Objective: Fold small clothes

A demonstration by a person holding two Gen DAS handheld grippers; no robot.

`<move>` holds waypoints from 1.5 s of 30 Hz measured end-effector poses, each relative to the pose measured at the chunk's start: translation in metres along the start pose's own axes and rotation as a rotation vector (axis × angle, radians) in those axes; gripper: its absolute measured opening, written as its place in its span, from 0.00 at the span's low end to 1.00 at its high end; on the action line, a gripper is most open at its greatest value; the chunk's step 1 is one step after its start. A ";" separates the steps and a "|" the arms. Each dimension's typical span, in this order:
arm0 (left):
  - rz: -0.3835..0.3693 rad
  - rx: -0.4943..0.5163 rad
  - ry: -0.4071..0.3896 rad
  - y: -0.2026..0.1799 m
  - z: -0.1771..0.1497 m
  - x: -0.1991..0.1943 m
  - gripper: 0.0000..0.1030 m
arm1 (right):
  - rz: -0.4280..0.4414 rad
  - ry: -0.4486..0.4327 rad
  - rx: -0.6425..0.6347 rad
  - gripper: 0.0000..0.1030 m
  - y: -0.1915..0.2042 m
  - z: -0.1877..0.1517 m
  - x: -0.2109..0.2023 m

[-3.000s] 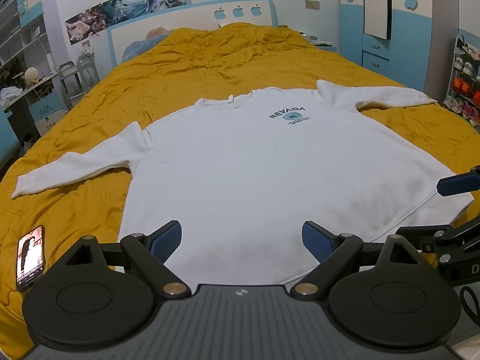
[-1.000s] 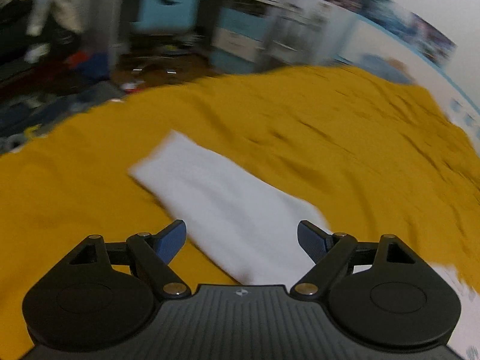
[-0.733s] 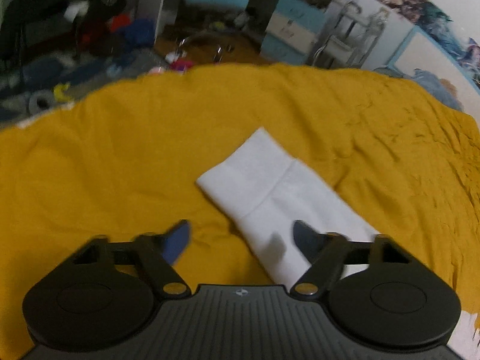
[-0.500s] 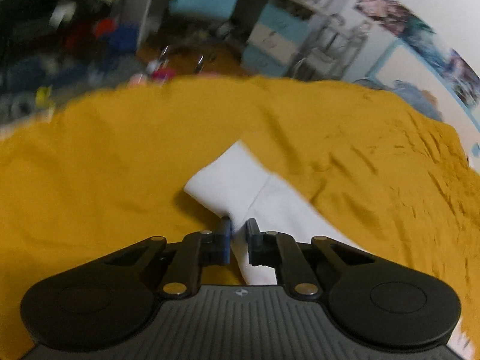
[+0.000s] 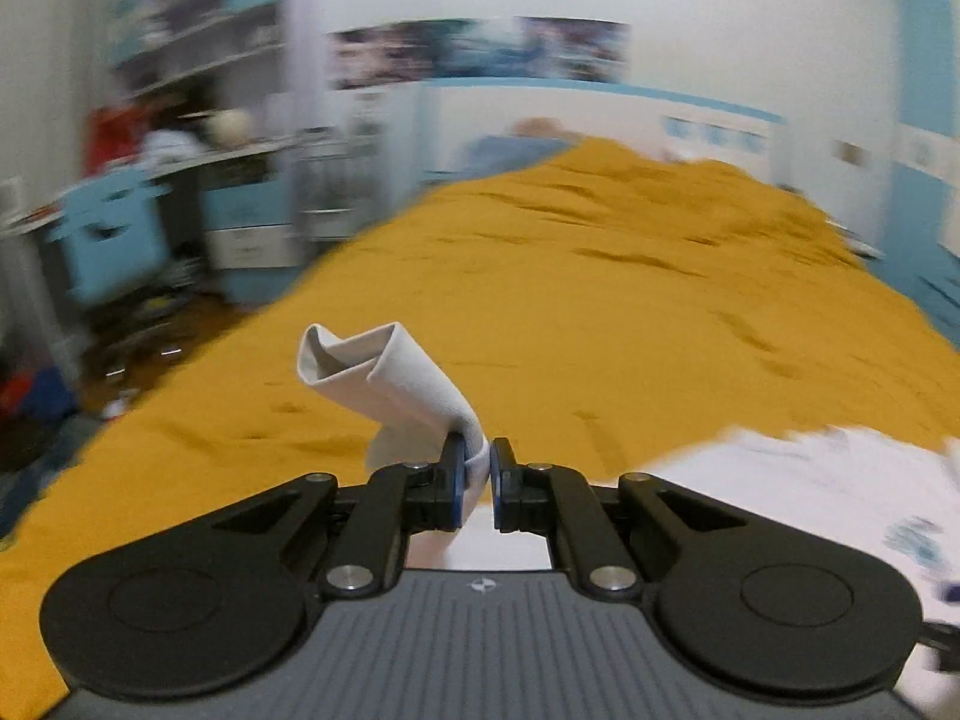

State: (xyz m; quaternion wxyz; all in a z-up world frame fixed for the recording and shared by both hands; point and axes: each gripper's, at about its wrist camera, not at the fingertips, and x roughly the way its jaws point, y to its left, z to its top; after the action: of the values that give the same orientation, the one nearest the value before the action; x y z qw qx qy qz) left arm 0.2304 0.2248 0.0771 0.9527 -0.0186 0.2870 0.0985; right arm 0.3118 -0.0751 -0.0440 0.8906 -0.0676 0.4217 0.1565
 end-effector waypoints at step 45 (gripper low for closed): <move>-0.185 -0.243 0.410 -0.002 -0.139 0.066 0.65 | 0.356 0.042 0.317 0.00 0.036 0.060 0.051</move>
State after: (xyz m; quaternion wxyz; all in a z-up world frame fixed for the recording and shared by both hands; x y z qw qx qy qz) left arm 0.2091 0.2214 -0.0753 0.8704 -0.1790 0.4571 0.0387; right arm 0.3738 -0.0153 -0.0451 0.8395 0.1450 0.4646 0.2414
